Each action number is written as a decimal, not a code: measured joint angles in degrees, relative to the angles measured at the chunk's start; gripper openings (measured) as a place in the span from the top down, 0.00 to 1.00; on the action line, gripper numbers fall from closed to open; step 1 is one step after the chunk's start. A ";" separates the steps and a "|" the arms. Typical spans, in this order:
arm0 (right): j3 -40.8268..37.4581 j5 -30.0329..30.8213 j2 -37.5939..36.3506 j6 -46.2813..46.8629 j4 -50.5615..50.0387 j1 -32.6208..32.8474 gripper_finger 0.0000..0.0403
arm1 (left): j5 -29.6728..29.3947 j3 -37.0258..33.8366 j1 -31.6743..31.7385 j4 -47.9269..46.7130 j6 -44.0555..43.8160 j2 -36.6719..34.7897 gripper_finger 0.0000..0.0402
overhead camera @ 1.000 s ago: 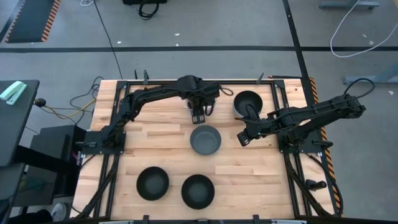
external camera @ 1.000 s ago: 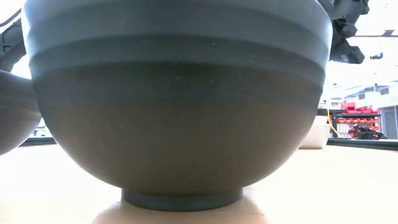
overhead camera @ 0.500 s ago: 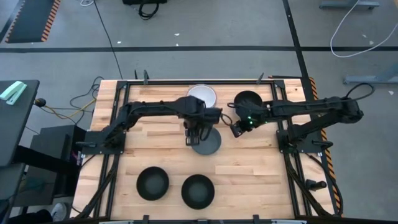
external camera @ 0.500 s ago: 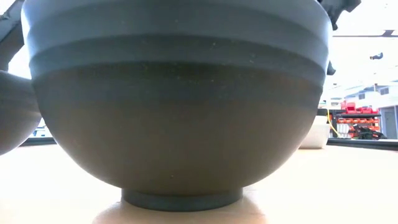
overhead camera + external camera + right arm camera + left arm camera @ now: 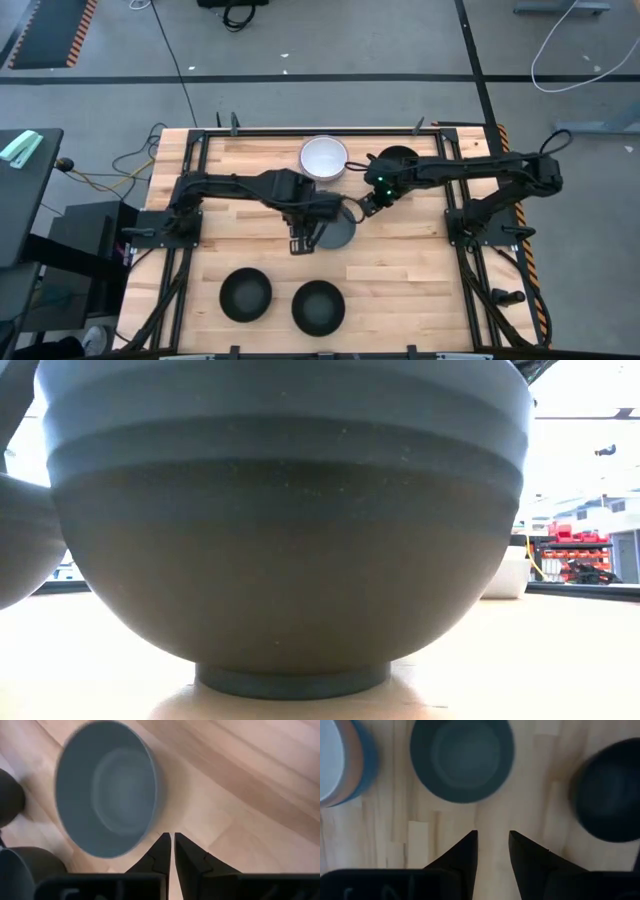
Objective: Nest bowls inside each other
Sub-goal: Stack the left black bowl on top of the right black bowl
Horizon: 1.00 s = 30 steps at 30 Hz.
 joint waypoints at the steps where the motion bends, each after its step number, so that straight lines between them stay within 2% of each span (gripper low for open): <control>1: 0.01 -0.77 0.64 -0.29 0.62 -0.17 0.92 | -0.01 0.00 -0.67 0.02 -0.57 -0.39 0.71; 8: 6.64 -1.09 5.36 -0.78 0.03 -0.29 0.91 | -0.01 0.00 -5.25 0.02 -2.50 -1.47 0.72; 18: 18.30 0.61 13.09 -4.06 -8.77 -0.29 0.92 | -0.72 -0.02 -11.06 0.03 -3.70 -2.23 0.73; 24: 19.09 0.59 13.95 -8.72 -10.65 -0.89 0.92 | -4.70 -0.04 -14.32 0.08 -10.48 -3.92 0.75; 30: 18.99 0.24 13.95 -19.73 -16.23 -4.18 0.92 | -12.25 -0.02 -16.07 0.02 -21.39 -5.45 0.77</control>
